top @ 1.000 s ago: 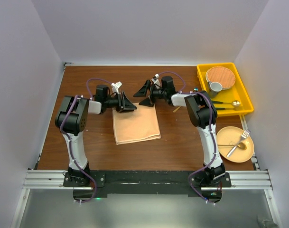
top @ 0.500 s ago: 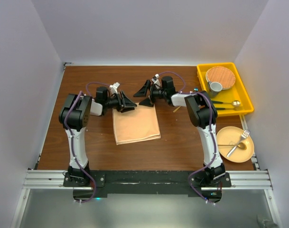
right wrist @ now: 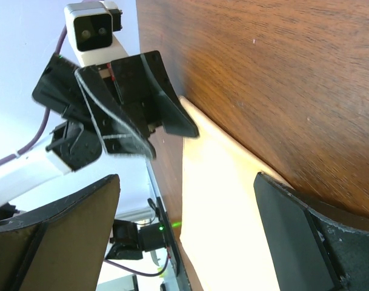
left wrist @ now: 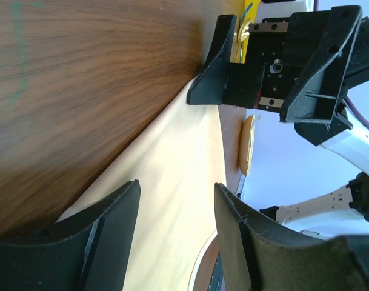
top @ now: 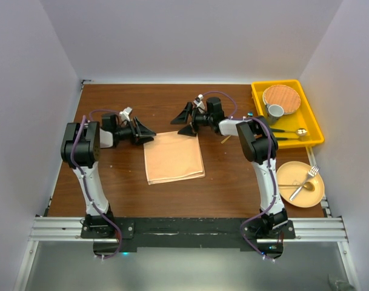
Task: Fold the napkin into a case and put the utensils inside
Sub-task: Smooth out the square-folded napkin at the center of the board.
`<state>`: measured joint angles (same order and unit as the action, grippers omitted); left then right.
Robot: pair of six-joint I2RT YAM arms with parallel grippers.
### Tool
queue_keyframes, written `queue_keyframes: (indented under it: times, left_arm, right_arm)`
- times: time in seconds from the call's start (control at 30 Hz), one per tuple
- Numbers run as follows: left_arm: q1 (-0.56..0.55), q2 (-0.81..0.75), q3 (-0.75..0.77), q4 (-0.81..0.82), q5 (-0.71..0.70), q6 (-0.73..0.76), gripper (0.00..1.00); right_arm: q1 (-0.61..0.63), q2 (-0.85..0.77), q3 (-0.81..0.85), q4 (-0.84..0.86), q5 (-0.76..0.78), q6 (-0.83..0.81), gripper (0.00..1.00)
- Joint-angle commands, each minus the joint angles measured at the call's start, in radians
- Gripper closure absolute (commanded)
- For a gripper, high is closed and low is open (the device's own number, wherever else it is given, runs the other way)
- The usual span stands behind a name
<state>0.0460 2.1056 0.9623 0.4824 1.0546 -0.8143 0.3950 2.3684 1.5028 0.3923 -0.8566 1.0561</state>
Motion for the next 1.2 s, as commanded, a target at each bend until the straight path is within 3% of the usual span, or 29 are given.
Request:
queue_keyframes:
  times: [0.0, 0.17, 0.33, 0.43, 0.57, 0.77, 1.17]
  left_arm:
    - [0.055, 0.004, 0.013, -0.180, -0.012, 0.170, 0.43]
    - [0.046, -0.117, 0.071, -0.195, 0.068, 0.185, 0.45]
    - [-0.004, -0.223, 0.099, -0.269, 0.021, 0.233, 0.50]
    - [-0.079, -0.239, 0.086, -0.275, -0.019, 0.228, 0.54]
    - [-0.141, -0.205, 0.030, -0.229, -0.080, 0.196, 0.60]
    - [-0.149, -0.128, 0.003, -0.151, -0.094, 0.142, 0.68]
    - [-0.149, -0.035, 0.003, -0.287, -0.176, 0.253, 0.75]
  right_arm:
    - [-0.024, 0.054, -0.040, -0.162, 0.062, -0.102, 0.02]
    - [0.004, -0.043, 0.014, -0.119, -0.021, -0.047, 0.02]
    - [0.031, -0.210, -0.019, -0.108, -0.081, -0.022, 0.02]
    - [0.050, -0.317, -0.100, -0.148, -0.107, -0.051, 0.02]
    - [0.073, -0.411, -0.180, -0.327, -0.128, -0.229, 0.02]
    - [0.094, -0.414, -0.320, -0.306, -0.140, -0.249, 0.02]
    - [0.070, -0.316, -0.454, -0.389, -0.157, -0.347, 0.02]
